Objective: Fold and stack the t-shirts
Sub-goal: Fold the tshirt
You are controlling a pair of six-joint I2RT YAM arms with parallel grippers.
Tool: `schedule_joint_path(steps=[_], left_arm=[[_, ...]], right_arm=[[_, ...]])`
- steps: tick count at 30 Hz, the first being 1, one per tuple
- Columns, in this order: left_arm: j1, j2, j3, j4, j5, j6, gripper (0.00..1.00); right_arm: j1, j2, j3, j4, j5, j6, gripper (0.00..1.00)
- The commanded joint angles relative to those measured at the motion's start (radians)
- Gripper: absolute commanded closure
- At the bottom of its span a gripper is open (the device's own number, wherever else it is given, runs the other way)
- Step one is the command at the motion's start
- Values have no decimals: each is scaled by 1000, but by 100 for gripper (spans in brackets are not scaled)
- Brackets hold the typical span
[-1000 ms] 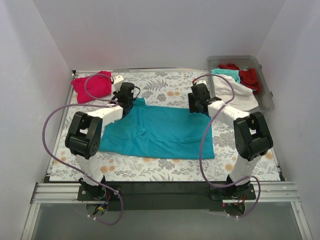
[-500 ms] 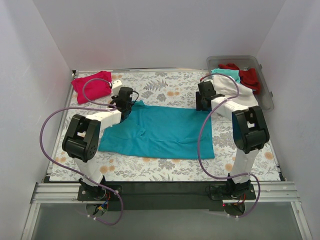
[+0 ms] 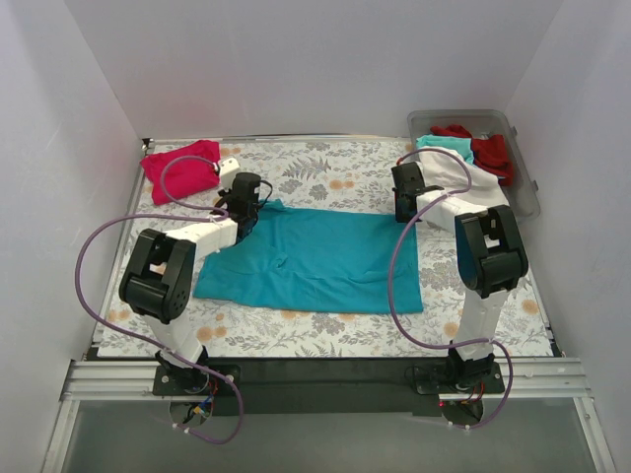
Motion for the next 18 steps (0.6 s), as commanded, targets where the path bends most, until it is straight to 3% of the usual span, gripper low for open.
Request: schedule_joint_path(steps=[1,5,18], left_arm=[[2,-84,-19,0,-34,-2,100],[2,-113,-45,-3,-70,-8,100],[1,-294,-233,-91,-77,-146,100]], right_arm=[[-7,10,41,-7,6,2,84],[-5,-19,22,-7,-8,2,99],[44,-229,-188,4,-60,23,99]])
